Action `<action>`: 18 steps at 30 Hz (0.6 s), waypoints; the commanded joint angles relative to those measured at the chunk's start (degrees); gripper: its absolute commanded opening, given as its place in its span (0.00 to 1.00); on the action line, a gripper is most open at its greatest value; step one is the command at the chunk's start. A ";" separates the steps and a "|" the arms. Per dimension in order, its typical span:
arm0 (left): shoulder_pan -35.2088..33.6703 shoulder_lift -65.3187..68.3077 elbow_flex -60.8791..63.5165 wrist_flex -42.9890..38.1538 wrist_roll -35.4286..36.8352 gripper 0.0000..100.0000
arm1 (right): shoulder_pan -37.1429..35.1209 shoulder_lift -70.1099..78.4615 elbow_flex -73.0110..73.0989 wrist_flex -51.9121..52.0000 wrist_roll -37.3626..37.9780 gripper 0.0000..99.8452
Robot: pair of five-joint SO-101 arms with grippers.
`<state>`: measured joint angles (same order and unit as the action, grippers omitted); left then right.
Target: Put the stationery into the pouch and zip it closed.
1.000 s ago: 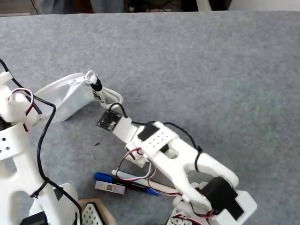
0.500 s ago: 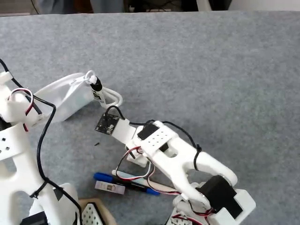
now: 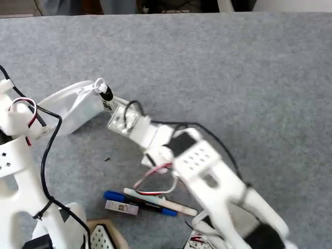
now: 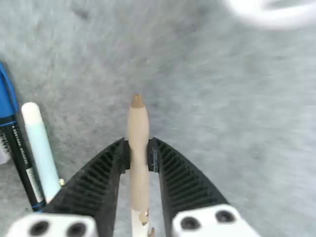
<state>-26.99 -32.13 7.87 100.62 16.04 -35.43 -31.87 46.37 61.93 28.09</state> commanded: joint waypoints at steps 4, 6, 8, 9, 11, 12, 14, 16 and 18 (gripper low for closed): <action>0.84 0.35 -0.66 0.18 0.18 0.03 | 4.57 -24.48 -9.98 7.56 -0.09 0.01; 2.59 0.35 -0.66 0.26 0.18 0.03 | 4.75 -28.62 -13.05 7.47 -0.09 0.01; 4.79 0.26 -0.66 0.26 0.18 0.03 | 4.66 -29.93 -16.66 7.38 -0.09 0.01; 6.29 0.26 -0.66 0.26 0.18 0.03 | 4.66 -29.93 -18.51 6.59 -0.09 0.01; 9.36 0.26 -0.66 0.26 0.18 0.03 | 4.75 -29.93 -21.67 3.43 -0.09 0.01; 10.77 0.26 -0.66 0.26 0.09 0.03 | 4.75 -29.93 -22.81 1.23 -0.09 0.01; 13.58 0.26 -0.66 0.26 -1.14 0.03 | 4.57 -29.67 -24.75 -3.43 -0.18 0.01; 14.90 0.26 -0.66 0.26 -1.14 0.03 | 3.78 -28.70 -26.07 -8.53 -3.16 0.01; 15.16 0.26 -0.66 0.26 -1.23 0.03 | 3.08 -27.03 -27.03 -13.10 -8.53 0.01</action>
<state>-13.36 -32.22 7.78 100.62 15.43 -31.47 -61.14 22.90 55.69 25.36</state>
